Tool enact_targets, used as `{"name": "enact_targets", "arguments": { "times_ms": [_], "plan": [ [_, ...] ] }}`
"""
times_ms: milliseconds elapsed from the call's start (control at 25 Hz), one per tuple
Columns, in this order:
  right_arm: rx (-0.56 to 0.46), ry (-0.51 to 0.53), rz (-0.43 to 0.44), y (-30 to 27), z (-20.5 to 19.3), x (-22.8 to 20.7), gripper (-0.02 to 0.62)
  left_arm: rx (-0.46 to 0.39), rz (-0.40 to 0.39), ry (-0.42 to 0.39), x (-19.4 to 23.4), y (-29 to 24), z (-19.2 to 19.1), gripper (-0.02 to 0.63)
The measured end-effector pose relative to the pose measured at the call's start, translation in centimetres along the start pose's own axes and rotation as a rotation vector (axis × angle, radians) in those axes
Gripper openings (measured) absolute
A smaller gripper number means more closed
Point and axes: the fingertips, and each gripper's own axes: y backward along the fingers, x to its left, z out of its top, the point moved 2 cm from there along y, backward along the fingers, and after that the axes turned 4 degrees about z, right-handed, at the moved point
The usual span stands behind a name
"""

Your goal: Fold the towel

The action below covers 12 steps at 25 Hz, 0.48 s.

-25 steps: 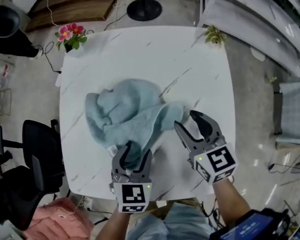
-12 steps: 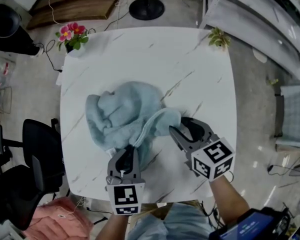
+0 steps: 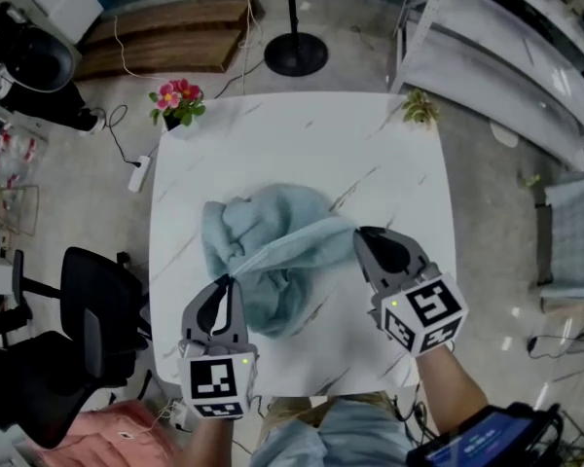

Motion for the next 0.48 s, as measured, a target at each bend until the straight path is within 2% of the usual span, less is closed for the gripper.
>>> {"name": "enact_targets", "arguments": {
  "times_ms": [240,480],
  "plan": [
    [-0.104,0.110,-0.041,0.2,6.7,2.1,0.025,-0.109,0.042,-0.021,4.3,1.4,5.5,0.025],
    [-0.170,0.216,-0.087,-1.2,11.5,3.4,0.025,-0.175,0.034,-0.054,7.4,0.9,8.5,0.023]
  ]
}}
